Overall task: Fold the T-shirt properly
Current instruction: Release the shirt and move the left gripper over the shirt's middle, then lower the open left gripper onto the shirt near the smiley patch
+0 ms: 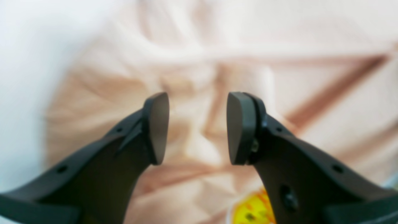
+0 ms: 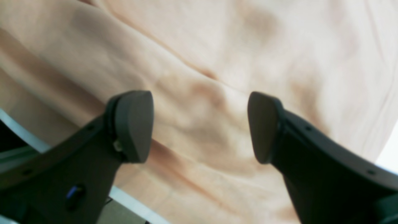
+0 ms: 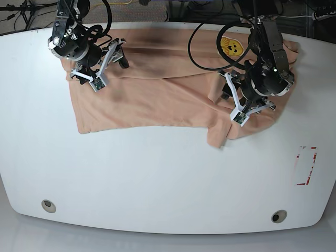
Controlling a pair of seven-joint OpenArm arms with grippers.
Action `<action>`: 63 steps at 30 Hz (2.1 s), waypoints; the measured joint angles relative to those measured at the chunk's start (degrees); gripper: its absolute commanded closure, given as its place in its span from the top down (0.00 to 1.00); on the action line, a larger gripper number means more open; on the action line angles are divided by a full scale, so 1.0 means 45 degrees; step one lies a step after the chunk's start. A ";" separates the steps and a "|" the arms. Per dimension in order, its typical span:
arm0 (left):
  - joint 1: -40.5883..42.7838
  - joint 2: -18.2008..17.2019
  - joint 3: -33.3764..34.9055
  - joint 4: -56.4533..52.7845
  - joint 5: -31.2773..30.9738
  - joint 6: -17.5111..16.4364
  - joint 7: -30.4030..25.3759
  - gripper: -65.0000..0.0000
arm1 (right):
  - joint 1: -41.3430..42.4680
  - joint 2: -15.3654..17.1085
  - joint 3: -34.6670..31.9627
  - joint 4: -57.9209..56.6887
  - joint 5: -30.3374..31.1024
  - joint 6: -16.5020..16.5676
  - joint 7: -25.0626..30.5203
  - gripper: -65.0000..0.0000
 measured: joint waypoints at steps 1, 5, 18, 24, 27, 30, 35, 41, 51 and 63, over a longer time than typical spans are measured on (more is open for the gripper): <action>0.0039 0.0000 0.0000 -0.0005 -0.0219 0.0000 0.0155 0.44 | -0.0010 0.0005 0.0000 0.0000 0.0000 0.0005 -0.0015 0.68; 0.0015 0.0019 0.0034 -0.0005 -0.0933 0.0005 0.0262 0.44 | 0.0000 0.0000 0.0000 0.0000 0.0005 0.0000 -0.0019 0.68; 0.0238 0.0000 0.0301 -0.2055 -0.0894 0.0005 0.0219 0.44 | -0.0005 0.0005 0.0010 0.0000 0.0000 0.0000 -0.0005 0.68; 0.0228 0.0000 0.0461 -0.2273 -0.0899 0.0010 0.0204 0.43 | -0.0005 0.0005 0.0010 0.0000 0.0000 0.0005 -0.0010 0.68; 0.0204 0.0000 0.0636 -0.2273 -0.0894 0.0010 0.0204 0.39 | -0.0015 0.0005 0.0010 0.0000 0.0000 0.0000 -0.0005 0.68; 0.0194 0.0000 0.0695 -0.2273 -0.0899 0.0010 0.0204 0.24 | -0.0029 0.0005 0.0010 0.0000 0.0005 0.0000 -0.0005 0.68; 0.0092 0.0000 0.0699 -0.2273 -0.0874 0.0010 0.0209 0.11 | -0.0029 0.0005 0.0010 0.0000 0.0000 0.0005 -0.0005 0.68; -0.0437 -0.0039 0.1088 -0.2346 -0.0826 0.0010 0.0214 0.10 | -0.0034 0.0005 0.0015 0.0000 0.0000 0.0000 -0.0005 0.68; -0.0432 0.0015 0.1258 -0.2064 -0.0884 0.0010 0.0287 0.09 | -0.0034 0.0005 0.0034 0.0000 0.0000 0.0000 -0.0005 0.68; -0.1117 0.0185 0.1243 -0.0933 -0.0933 0.0005 0.0913 0.10 | -0.0034 0.0005 0.0034 0.0000 0.0005 0.0000 0.0000 0.68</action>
